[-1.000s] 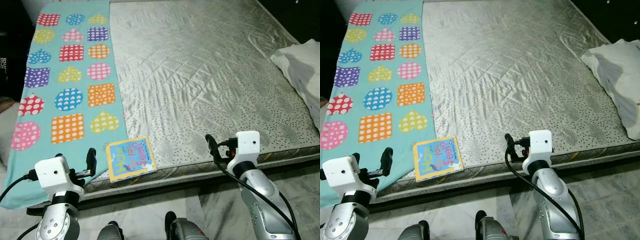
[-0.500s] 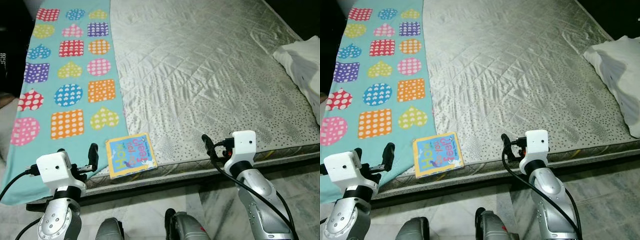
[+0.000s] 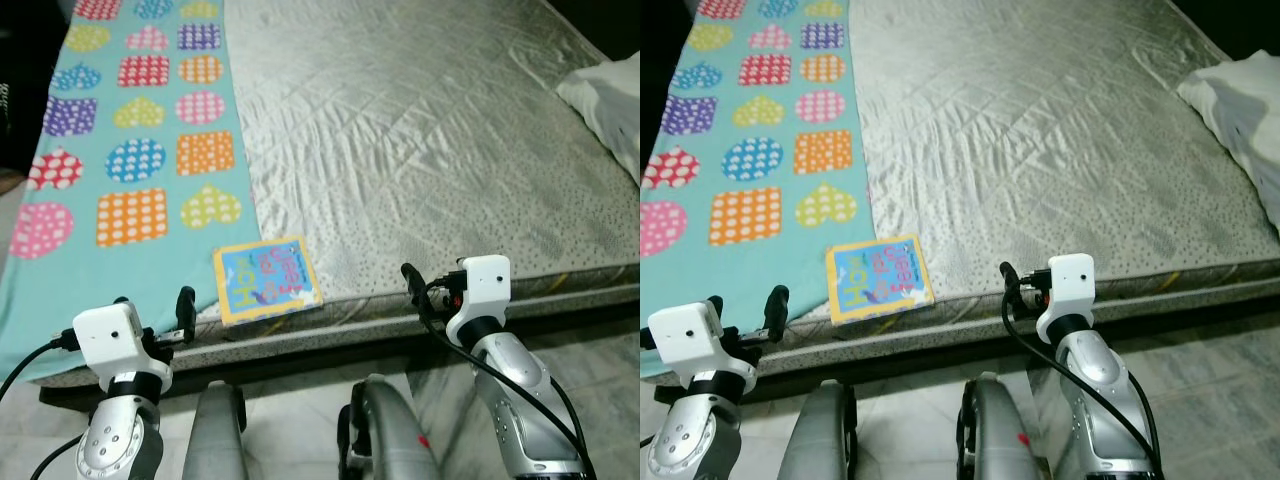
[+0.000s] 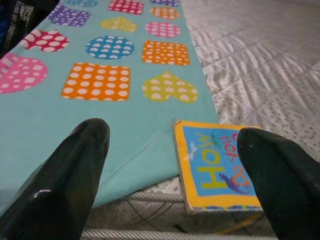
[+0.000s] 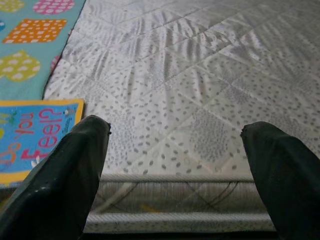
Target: Clean up the room
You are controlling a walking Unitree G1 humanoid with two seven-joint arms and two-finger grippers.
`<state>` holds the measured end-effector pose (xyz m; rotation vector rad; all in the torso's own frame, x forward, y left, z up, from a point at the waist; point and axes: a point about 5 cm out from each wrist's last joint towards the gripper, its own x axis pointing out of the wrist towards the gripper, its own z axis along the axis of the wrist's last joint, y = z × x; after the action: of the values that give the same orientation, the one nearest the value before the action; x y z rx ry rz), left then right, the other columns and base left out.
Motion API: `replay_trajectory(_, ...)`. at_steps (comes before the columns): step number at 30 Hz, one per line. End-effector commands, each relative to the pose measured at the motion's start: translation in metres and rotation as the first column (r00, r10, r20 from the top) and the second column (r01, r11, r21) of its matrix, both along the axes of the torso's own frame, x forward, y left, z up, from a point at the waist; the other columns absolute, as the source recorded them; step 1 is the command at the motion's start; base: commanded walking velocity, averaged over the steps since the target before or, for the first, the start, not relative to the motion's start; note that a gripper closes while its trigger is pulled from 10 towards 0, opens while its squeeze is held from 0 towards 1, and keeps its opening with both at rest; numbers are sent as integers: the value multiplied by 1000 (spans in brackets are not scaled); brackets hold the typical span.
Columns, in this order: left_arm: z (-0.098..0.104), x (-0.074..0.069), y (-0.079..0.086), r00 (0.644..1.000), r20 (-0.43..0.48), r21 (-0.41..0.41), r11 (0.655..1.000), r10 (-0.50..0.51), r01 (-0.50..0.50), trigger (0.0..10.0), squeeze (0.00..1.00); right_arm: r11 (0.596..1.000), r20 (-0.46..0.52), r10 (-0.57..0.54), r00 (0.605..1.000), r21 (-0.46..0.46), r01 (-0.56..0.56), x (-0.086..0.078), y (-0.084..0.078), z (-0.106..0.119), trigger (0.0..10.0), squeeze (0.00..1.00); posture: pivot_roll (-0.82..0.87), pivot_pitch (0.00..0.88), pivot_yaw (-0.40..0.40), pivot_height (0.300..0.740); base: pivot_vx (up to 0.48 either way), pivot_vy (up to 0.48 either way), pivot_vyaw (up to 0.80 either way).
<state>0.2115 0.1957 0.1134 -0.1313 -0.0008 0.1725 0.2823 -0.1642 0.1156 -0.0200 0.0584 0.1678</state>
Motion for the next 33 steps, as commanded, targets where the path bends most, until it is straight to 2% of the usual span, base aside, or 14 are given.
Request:
replay_trajectory(1,-1,0,1,1000,8,4,1000,13,-13,10000,0,1000,12,-24,1000,-4,24,2,-1,0,10000,0,106,268,-34,587,0,0,0)
replay_trajectory(3,1,0,2,1000,20,3,1000,20,-20,10000,0,991,0,-30,1000,133,30,3,2,-1,10000,0,108,266,-34,587,0,0,0)
replay_trajectory(4,2,0,3,999,29,6,1000,30,-30,10000,0,985,27,-34,999,173,29,4,4,2,10000,0,109,266,-33,587,0,0,0)
replay_trajectory(5,2,0,3,999,29,6,1000,30,-30,10000,0,985,27,-34,999,173,29,4,4,2,10000,0,109,266,-33,587,0,0,0)
replay_trajectory(6,2,1,3,999,33,2,999,33,-33,10000,0,992,72,-30,997,128,20,4,5,5,10000,0,109,267,-33,587,0,0,0)
replay_trajectory(7,3,0,6,997,50,-2,999,53,-53,10000,0,997,159,-47,986,69,37,2,6,11,10000,0,111,267,-33,587,0,0,0)
replay_trajectory(12,4,1,10,995,69,-6,997,72,-71,10000,0,996,209,-50,977,79,34,0,9,17,10000,0,111,274,-33,587,0,0,0)
replay_trajectory(18,4,1,12,993,63,26,995,99,-101,10000,0,989,158,-75,985,140,53,0,7,10,10000,0,112,275,-32,587,0,0,0)
replay_trajectory(22,-2,2,12,994,25,0,994,107,-107,10000,0,991,154,-84,985,119,66,1,8,5,10000,0,114,276,-29,587,0,0,0)
replay_trajectory(33,1,3,3,998,53,-11,1000,23,-22,10000,0,991,140,-66,988,120,49,2,9,4,10000,0,107,282,-34,587,69,0,0)
